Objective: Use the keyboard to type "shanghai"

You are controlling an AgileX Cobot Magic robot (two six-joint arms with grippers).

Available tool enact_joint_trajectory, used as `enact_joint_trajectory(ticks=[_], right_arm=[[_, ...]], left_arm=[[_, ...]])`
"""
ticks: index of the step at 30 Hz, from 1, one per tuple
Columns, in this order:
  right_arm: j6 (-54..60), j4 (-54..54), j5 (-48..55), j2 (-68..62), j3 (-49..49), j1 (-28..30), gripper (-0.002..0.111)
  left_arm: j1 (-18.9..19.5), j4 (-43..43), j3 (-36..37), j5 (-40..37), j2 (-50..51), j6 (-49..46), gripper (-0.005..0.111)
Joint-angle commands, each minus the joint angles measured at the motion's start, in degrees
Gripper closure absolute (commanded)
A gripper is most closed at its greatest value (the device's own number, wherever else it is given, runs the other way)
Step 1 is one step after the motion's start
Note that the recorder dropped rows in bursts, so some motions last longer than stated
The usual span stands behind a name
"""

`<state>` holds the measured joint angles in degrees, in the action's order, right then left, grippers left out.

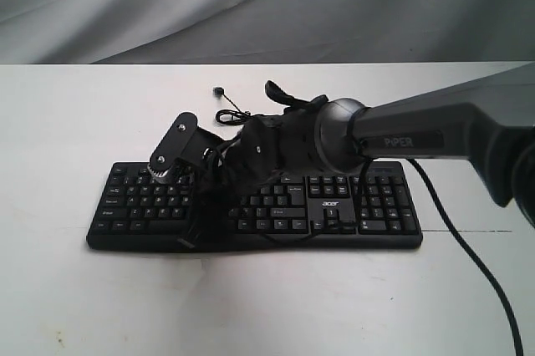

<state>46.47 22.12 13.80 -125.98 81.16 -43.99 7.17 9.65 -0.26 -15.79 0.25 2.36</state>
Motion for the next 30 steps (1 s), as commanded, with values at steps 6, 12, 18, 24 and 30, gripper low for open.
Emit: enact_joint_trajectory(ticks=[6,12,18,24,30], right_arm=[[-0.2,-1.9,3.7,2.5,5.2,-0.1,0.108],[-0.2,-2.4,4.8,1.2,10.2,-1.2,0.108],[-0.5,-1.7,6.8,-3.9,18.5,-3.5,0.108],[-0.9,-0.5,7.9,-8.3,23.7,-4.9,0.108],[-0.9,0.0,8.3,-10.3,23.9,-5.2,0.108]], left_arm=[[-0.4,-0.1,0.3,0.6,-0.2,0.3,0.107],[-0.4,-0.1,0.3,0.6,-0.2,0.3,0.107],[-0.4,-0.1,0.3,0.6,-0.2,0.3,0.107],[-0.4,-0.1,0.3,0.6,-0.2,0.3,0.107],[-0.4,-0.1,0.3,0.6,-0.2,0.3,0.107]])
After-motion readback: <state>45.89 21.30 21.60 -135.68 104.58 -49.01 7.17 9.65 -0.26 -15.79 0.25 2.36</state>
